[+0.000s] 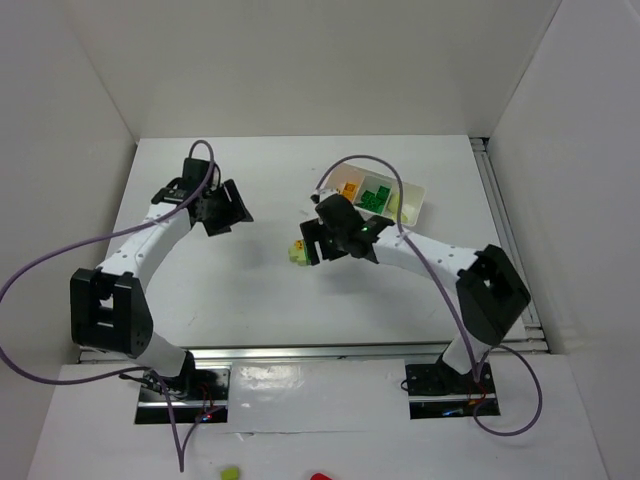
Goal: Sort the legos into containers by color
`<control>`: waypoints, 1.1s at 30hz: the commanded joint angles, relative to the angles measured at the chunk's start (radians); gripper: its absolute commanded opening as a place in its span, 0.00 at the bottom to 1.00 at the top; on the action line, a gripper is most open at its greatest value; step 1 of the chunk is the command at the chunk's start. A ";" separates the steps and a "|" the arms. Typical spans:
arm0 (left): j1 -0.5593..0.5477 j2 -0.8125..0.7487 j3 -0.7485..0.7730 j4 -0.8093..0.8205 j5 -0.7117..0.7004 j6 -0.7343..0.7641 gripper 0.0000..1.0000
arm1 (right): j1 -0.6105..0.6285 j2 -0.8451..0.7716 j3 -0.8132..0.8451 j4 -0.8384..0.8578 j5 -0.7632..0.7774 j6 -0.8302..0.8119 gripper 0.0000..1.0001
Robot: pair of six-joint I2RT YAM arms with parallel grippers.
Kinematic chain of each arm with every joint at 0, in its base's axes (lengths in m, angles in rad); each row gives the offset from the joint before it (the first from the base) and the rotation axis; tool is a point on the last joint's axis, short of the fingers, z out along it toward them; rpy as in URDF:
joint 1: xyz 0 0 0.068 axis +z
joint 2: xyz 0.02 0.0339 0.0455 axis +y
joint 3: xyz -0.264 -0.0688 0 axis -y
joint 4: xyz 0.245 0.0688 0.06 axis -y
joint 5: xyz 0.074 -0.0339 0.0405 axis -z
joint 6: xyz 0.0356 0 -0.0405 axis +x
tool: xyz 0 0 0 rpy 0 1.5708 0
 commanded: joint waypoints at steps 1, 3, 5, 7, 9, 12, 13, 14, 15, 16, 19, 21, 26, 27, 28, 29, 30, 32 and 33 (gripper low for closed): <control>0.041 -0.030 0.029 0.006 0.077 -0.015 0.74 | 0.022 0.040 0.079 0.035 0.066 0.093 0.81; 0.052 -0.021 0.038 0.006 0.088 -0.006 0.75 | 0.022 0.077 0.089 0.066 0.055 0.102 0.82; 0.052 -0.021 0.038 0.006 0.104 0.004 0.75 | 0.033 0.117 0.109 0.066 0.064 0.102 0.82; 0.063 -0.021 0.038 0.006 0.116 0.004 0.75 | 0.033 0.140 0.122 0.066 0.054 0.102 0.82; 0.063 -0.021 0.047 0.018 0.134 0.014 0.75 | 0.044 0.169 0.132 0.075 0.054 0.102 0.82; 0.063 -0.012 0.047 0.030 0.167 0.036 0.79 | 0.044 0.222 0.158 0.097 0.024 0.093 0.82; 0.063 -0.012 0.058 0.030 0.179 0.048 0.79 | 0.053 0.236 0.168 0.097 0.024 0.093 0.82; 0.063 0.000 0.058 0.030 0.179 0.048 0.79 | 0.064 0.250 0.177 0.097 0.050 0.093 0.82; 0.063 0.001 0.067 0.030 0.179 0.048 0.79 | 0.064 0.276 0.194 0.075 0.069 0.093 0.82; 0.063 0.001 0.067 0.021 0.179 0.048 0.79 | 0.074 0.287 0.194 0.066 0.099 0.093 0.82; 0.063 0.010 0.067 0.021 0.179 0.048 0.79 | 0.084 0.298 0.205 0.066 0.113 0.093 0.82; 0.072 0.010 0.067 0.021 0.179 0.048 0.79 | 0.084 0.309 0.205 0.066 0.113 0.093 0.79; 0.072 0.019 0.076 0.012 0.170 0.066 0.79 | 0.084 0.330 0.205 0.071 0.140 0.093 0.75; 0.072 0.019 0.076 0.012 0.170 0.066 0.79 | 0.084 0.339 0.195 0.071 0.140 0.093 0.74; 0.072 0.019 0.085 0.012 0.170 0.066 0.79 | 0.084 0.350 0.195 0.071 0.140 0.093 0.72; 0.072 0.028 0.086 0.012 0.170 0.066 0.79 | 0.084 0.362 0.205 0.071 0.152 0.093 0.72; 0.072 0.028 0.086 0.012 0.170 0.066 0.79 | 0.084 0.362 0.205 0.071 0.152 0.093 0.71; 0.072 0.037 0.095 0.012 0.179 0.066 0.79 | 0.084 0.371 0.205 0.083 0.152 0.093 0.69; 0.072 0.037 0.095 0.012 0.179 0.066 0.79 | 0.084 0.372 0.205 0.083 0.152 0.093 0.69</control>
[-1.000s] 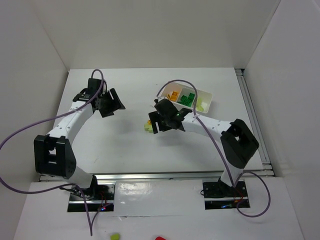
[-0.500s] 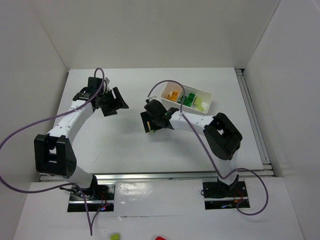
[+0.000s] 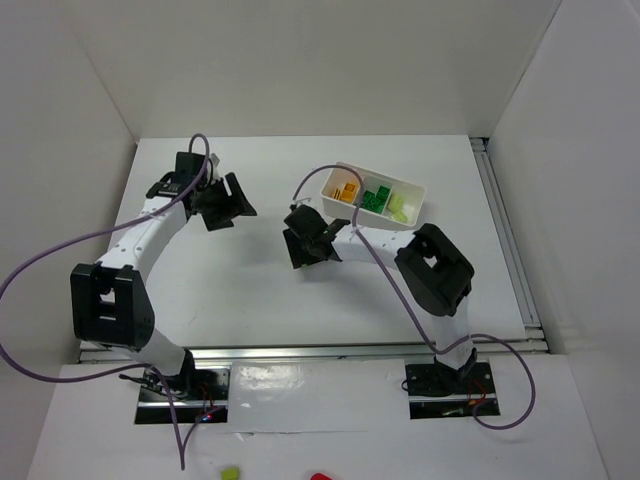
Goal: Sort the legos into containers by color
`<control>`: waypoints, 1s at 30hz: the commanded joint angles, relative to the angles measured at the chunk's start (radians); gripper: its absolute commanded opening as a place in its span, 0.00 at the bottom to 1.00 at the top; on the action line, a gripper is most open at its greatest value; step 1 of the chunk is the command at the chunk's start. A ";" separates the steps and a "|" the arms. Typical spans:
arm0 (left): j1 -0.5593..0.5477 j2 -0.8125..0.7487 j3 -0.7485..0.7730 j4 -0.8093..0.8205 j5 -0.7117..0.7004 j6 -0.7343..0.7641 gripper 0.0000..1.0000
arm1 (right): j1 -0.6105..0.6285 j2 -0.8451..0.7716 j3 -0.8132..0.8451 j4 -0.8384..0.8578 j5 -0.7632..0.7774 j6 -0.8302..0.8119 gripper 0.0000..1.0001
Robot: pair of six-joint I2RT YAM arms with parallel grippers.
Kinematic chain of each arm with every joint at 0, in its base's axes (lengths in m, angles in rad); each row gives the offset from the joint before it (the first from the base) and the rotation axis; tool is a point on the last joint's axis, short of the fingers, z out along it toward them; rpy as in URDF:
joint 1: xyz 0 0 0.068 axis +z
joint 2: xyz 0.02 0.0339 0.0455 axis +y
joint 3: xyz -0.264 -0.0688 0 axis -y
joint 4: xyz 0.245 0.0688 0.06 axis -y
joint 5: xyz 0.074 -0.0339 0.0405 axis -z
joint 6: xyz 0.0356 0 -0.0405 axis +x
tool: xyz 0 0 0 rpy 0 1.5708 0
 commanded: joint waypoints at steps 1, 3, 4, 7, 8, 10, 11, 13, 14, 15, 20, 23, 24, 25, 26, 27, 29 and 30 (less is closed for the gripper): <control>0.006 0.010 0.044 0.008 0.017 0.013 0.79 | 0.005 0.014 0.048 0.031 0.028 0.004 0.67; 0.006 0.010 0.044 0.008 0.026 0.022 0.79 | 0.005 0.024 0.048 0.031 0.028 0.004 0.63; 0.006 0.010 0.044 0.008 0.026 0.022 0.79 | 0.005 0.024 0.048 0.031 0.028 0.004 0.60; -0.017 0.042 0.068 -0.018 -0.021 0.056 0.79 | 0.005 0.011 0.038 0.054 0.028 0.004 0.47; -0.017 0.052 0.069 -0.055 -0.021 0.056 0.79 | 0.005 0.000 0.016 0.072 0.028 0.004 0.44; -0.026 0.061 0.040 -0.055 0.015 0.082 0.80 | 0.005 -0.046 -0.011 0.092 0.028 -0.005 0.38; -0.026 0.061 0.017 -0.041 0.046 0.082 0.80 | 0.005 -0.066 -0.046 0.118 0.016 -0.005 0.36; -0.026 0.047 -0.049 0.025 0.180 0.091 0.84 | -0.004 -0.126 -0.085 0.143 0.006 -0.018 0.35; -0.026 0.036 -0.072 0.055 0.234 0.091 0.88 | -0.004 -0.144 -0.119 0.167 -0.004 -0.018 0.34; -0.026 0.036 -0.091 0.087 0.292 0.091 0.90 | -0.013 -0.161 -0.134 0.178 -0.015 -0.030 0.34; -0.039 0.104 -0.174 0.316 0.590 0.015 0.90 | -0.024 -0.268 -0.221 0.239 -0.052 -0.042 0.34; -0.074 0.127 -0.185 0.397 0.637 -0.010 0.90 | -0.035 -0.313 -0.242 0.250 -0.072 -0.033 0.34; -0.074 0.127 -0.195 0.420 0.646 -0.028 0.90 | -0.035 -0.313 -0.242 0.250 -0.072 -0.033 0.34; -0.088 0.127 -0.204 0.451 0.646 -0.057 0.92 | -0.035 -0.322 -0.242 0.250 -0.072 -0.033 0.34; -0.103 0.127 -0.215 0.488 0.646 -0.057 0.93 | -0.035 -0.322 -0.242 0.250 -0.083 -0.033 0.34; -0.114 0.137 -0.215 0.488 0.629 -0.057 0.94 | -0.035 -0.322 -0.242 0.250 -0.083 -0.022 0.34; -0.144 0.148 -0.215 0.488 0.603 -0.057 0.94 | -0.044 -0.322 -0.242 0.260 -0.092 -0.022 0.34; -0.145 0.148 -0.215 0.508 0.603 -0.067 0.94 | -0.044 -0.322 -0.242 0.260 -0.092 -0.013 0.34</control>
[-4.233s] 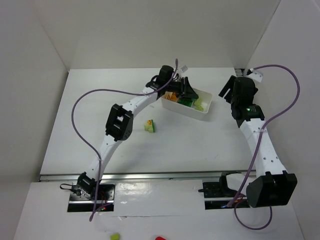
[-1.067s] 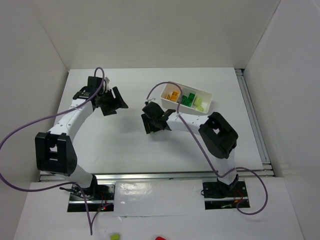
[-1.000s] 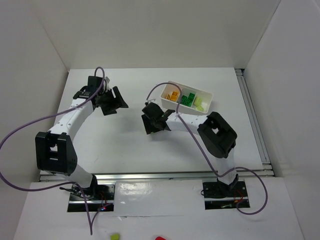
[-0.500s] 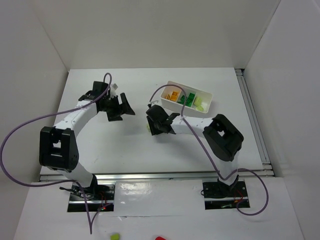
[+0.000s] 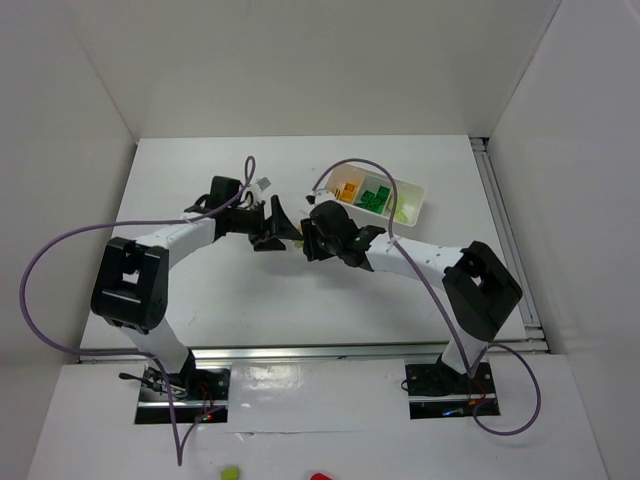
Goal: Sort the legos into containers by color
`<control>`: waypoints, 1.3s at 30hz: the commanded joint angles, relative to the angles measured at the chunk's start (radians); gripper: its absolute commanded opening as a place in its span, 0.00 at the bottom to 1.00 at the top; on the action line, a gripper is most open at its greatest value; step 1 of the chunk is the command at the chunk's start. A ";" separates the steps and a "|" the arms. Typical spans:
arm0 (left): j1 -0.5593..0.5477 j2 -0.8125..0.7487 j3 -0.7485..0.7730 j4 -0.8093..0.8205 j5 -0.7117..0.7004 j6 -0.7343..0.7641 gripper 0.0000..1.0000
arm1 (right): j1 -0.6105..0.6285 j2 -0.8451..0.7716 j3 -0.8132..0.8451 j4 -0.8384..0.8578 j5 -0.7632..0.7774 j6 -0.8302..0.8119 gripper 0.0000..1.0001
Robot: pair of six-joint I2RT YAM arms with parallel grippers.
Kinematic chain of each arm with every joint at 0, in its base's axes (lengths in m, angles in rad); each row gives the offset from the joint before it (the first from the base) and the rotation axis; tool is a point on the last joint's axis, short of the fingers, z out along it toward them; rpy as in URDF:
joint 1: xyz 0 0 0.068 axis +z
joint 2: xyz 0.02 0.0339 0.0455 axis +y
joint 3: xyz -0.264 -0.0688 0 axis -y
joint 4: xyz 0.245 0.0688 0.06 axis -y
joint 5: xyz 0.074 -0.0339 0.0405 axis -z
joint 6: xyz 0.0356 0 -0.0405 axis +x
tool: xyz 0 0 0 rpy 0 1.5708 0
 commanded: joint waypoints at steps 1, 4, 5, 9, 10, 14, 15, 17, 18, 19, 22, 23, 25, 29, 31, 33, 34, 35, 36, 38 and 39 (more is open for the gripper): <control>-0.034 0.011 -0.020 0.155 0.036 -0.038 0.92 | -0.008 -0.032 -0.006 0.062 -0.022 0.013 0.34; -0.053 0.011 -0.031 0.180 0.036 -0.058 0.85 | -0.008 -0.041 -0.006 0.062 -0.031 0.013 0.34; -0.053 0.024 -0.031 0.190 0.036 -0.058 0.83 | -0.008 -0.041 -0.006 0.062 -0.031 0.013 0.34; -0.062 0.034 -0.042 0.240 0.036 -0.083 0.76 | -0.008 -0.061 -0.016 0.062 -0.044 0.013 0.34; -0.062 0.044 -0.042 0.249 0.036 -0.096 0.76 | -0.008 -0.061 -0.016 0.073 -0.044 0.013 0.34; -0.062 0.063 -0.051 0.331 0.047 -0.148 0.72 | -0.008 -0.070 -0.029 0.073 -0.044 0.013 0.34; -0.062 0.064 -0.051 0.341 0.047 -0.159 0.71 | -0.008 -0.079 -0.029 0.073 -0.053 0.013 0.34; -0.071 0.085 -0.039 0.351 0.059 -0.159 0.69 | -0.008 -0.079 -0.029 0.073 -0.053 0.013 0.34; -0.071 0.099 -0.025 0.351 0.071 -0.159 0.69 | -0.008 -0.079 -0.029 0.073 -0.053 0.013 0.34; -0.071 0.099 -0.025 0.364 0.080 -0.159 0.69 | -0.008 -0.079 -0.029 0.073 -0.053 0.013 0.34; -0.080 0.110 -0.016 0.375 0.093 -0.169 0.64 | -0.008 -0.079 -0.029 0.060 -0.053 0.013 0.34; -0.080 0.110 -0.016 0.387 0.093 -0.169 0.62 | -0.008 -0.079 -0.029 0.060 -0.053 0.013 0.34; -0.080 0.110 -0.016 0.387 0.093 -0.179 0.56 | -0.008 -0.079 -0.029 0.060 -0.053 0.013 0.34; -0.080 0.099 -0.007 0.349 0.093 -0.165 0.56 | -0.029 -0.079 -0.029 0.051 -0.044 0.032 0.34; -0.080 0.088 -0.007 0.328 0.093 -0.143 0.46 | -0.029 -0.079 -0.029 0.051 -0.044 0.032 0.34; -0.062 0.088 0.003 0.311 0.093 -0.142 0.15 | -0.054 -0.079 -0.039 0.051 -0.044 0.032 0.34; -0.062 0.088 0.003 0.300 0.093 -0.133 0.07 | -0.054 -0.088 -0.039 0.051 -0.053 0.032 0.34; -0.062 0.088 0.003 0.288 0.093 -0.133 0.00 | -0.066 -0.088 -0.051 0.051 -0.053 0.032 0.34; -0.050 0.088 0.003 0.288 0.102 -0.124 0.00 | -0.083 -0.097 -0.052 0.051 -0.062 0.032 0.34; -0.040 0.088 0.003 0.279 0.114 -0.124 0.00 | -0.100 -0.108 -0.070 0.051 -0.071 0.032 0.34; -0.031 0.097 0.003 0.279 0.114 -0.124 0.00 | -0.117 -0.108 -0.070 0.051 -0.071 0.032 0.34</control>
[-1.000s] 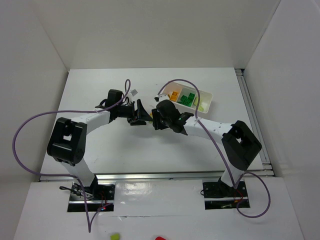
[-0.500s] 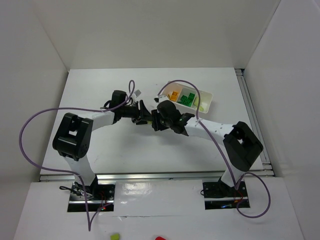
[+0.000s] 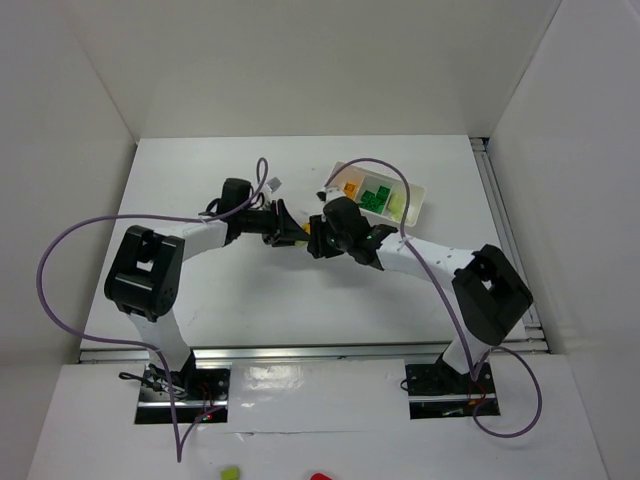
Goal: Sort the legos into containers by color
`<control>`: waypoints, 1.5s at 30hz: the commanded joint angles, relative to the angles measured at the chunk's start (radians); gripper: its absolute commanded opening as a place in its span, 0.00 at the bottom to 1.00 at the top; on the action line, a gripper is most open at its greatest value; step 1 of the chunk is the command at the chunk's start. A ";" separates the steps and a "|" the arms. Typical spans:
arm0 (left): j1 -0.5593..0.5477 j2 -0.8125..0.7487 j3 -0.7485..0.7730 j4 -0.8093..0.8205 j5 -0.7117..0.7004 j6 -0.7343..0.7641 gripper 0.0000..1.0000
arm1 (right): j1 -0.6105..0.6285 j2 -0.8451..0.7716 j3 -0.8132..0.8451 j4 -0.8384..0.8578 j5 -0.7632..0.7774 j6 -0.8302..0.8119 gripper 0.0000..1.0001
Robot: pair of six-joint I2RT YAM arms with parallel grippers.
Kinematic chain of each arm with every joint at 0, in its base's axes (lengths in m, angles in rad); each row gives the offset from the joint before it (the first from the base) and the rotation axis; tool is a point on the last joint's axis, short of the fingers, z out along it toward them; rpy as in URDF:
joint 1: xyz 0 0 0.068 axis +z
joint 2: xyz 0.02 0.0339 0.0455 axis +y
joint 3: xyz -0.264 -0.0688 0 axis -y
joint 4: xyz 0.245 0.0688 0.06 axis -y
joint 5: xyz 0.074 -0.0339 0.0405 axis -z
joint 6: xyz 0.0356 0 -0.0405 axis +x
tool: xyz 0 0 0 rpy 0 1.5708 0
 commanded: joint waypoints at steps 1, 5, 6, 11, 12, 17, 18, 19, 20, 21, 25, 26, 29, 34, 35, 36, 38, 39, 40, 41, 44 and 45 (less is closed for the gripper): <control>0.027 -0.009 0.028 -0.020 0.068 0.053 0.00 | -0.069 -0.070 -0.034 0.019 0.027 0.002 0.34; 0.061 -0.009 0.046 -0.072 0.088 0.106 0.00 | -0.110 -0.109 -0.065 0.019 0.002 -0.010 0.33; 0.061 -0.009 0.046 -0.081 0.088 0.116 0.00 | -0.121 -0.109 -0.079 0.008 0.002 -0.010 0.33; 0.096 -0.009 0.077 -0.139 0.085 0.150 0.00 | -0.112 -0.077 -0.063 -0.015 -0.030 -0.087 0.33; 0.096 -0.009 0.077 -0.148 0.076 0.150 0.00 | -0.096 -0.058 -0.039 -0.045 -0.030 -0.096 0.33; 0.096 -0.030 0.153 -0.234 -0.019 0.150 0.00 | -0.064 0.038 -0.008 -0.064 -0.020 -0.069 0.37; 0.096 -0.030 0.164 -0.250 -0.051 0.150 0.00 | -0.064 0.038 -0.008 -0.050 -0.020 -0.055 0.39; 0.096 -0.044 0.175 -0.250 -0.051 0.138 0.00 | -0.064 0.051 -0.008 -0.050 -0.020 -0.055 0.42; 0.096 -0.044 0.175 -0.250 -0.065 0.137 0.00 | -0.073 0.051 -0.008 -0.050 -0.020 -0.055 0.44; 0.096 -0.056 0.205 -0.265 -0.088 0.128 0.00 | -0.073 0.063 -0.008 -0.050 -0.020 -0.055 0.52; 0.075 -0.024 0.304 -0.334 -0.088 0.150 0.00 | -0.073 0.075 0.026 -0.096 0.009 -0.055 0.78; 0.063 -0.015 0.325 -0.334 -0.088 0.150 0.00 | -0.085 0.058 0.036 -0.108 0.023 -0.055 0.80; 0.035 0.022 0.397 -0.360 -0.097 0.150 0.00 | -0.107 -0.024 0.047 -0.142 0.092 -0.055 0.84; -0.071 0.103 0.573 -0.360 -0.123 0.125 0.00 | -0.176 -0.315 0.020 -0.243 0.393 0.019 0.83; -0.091 0.153 0.610 -0.360 -0.123 0.116 0.00 | -0.216 -0.355 0.010 -0.291 0.439 0.036 0.82; -0.137 0.186 0.653 -0.351 -0.134 0.099 0.00 | -0.236 -0.392 0.000 -0.317 0.520 0.066 0.82; -0.201 0.302 0.810 -0.351 -0.148 0.088 0.00 | -0.286 -0.483 0.000 -0.393 0.615 0.100 0.82; -0.221 0.344 0.869 -0.351 -0.157 0.073 0.00 | -0.299 -0.506 0.000 -0.414 0.641 0.111 0.82; -0.238 0.390 0.999 -0.360 -0.157 0.058 0.00 | -0.309 -0.552 0.000 -0.433 0.670 0.132 0.82; -0.253 0.437 1.067 -0.375 -0.157 0.058 0.00 | -0.310 -0.577 0.000 -0.481 0.707 0.164 0.82; -0.303 0.614 1.323 -0.399 -0.157 0.036 0.00 | -0.328 -0.690 -0.025 -0.465 0.758 0.181 0.82; -0.312 0.647 1.368 -0.399 -0.168 0.015 0.00 | -0.328 -0.710 -0.034 -0.455 0.758 0.181 0.82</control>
